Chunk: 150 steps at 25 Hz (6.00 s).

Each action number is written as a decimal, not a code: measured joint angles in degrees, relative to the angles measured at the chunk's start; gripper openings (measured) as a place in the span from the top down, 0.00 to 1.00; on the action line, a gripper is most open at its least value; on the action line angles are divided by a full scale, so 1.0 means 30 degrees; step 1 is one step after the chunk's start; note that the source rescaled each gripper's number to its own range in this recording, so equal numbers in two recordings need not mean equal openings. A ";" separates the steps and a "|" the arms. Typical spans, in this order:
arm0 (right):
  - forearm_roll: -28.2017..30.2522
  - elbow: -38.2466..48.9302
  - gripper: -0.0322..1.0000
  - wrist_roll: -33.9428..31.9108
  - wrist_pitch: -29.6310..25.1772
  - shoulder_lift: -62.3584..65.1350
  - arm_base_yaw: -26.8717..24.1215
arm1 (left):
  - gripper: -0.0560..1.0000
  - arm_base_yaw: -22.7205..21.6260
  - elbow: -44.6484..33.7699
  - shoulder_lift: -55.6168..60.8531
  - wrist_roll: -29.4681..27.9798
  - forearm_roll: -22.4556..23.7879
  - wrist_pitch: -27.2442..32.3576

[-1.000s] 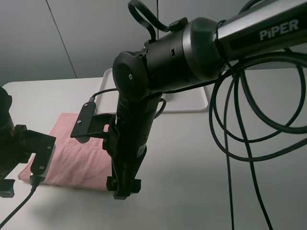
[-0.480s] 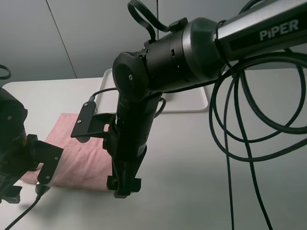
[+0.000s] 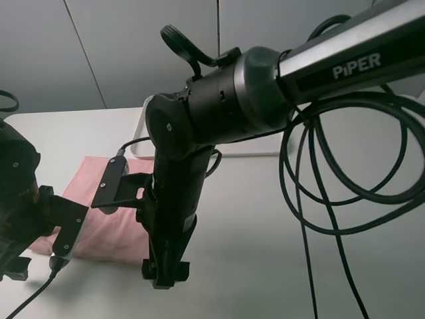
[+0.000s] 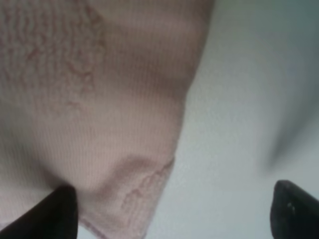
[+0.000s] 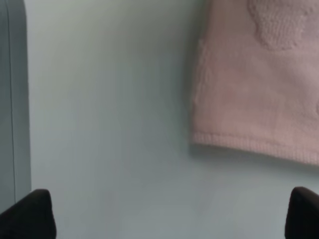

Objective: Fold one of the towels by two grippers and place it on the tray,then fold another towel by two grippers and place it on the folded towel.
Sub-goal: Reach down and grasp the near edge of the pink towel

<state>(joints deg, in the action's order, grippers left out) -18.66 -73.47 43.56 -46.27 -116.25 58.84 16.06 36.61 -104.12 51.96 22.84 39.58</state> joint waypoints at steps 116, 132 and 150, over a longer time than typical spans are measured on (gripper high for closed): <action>0.1950 -0.0335 0.03 -0.0641 0.2772 -0.1801 0.1017 | 0.00 -0.4924 -0.1969 0.1571 1.1721 -0.5679 -0.5273; 0.2383 -0.2656 0.05 -0.3368 -0.0059 -0.3148 0.1017 | 0.00 -0.4924 -0.1969 0.1571 1.1721 -0.5679 -0.5273; 0.2383 -0.2656 0.05 -0.3809 0.0341 -0.3148 0.1106 | 0.00 -0.4924 -0.1969 0.1571 1.1721 -0.5679 -0.5273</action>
<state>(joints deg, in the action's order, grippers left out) -11.51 -81.44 32.14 -45.25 -125.70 62.16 1.29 30.70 -99.41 87.12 5.80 23.76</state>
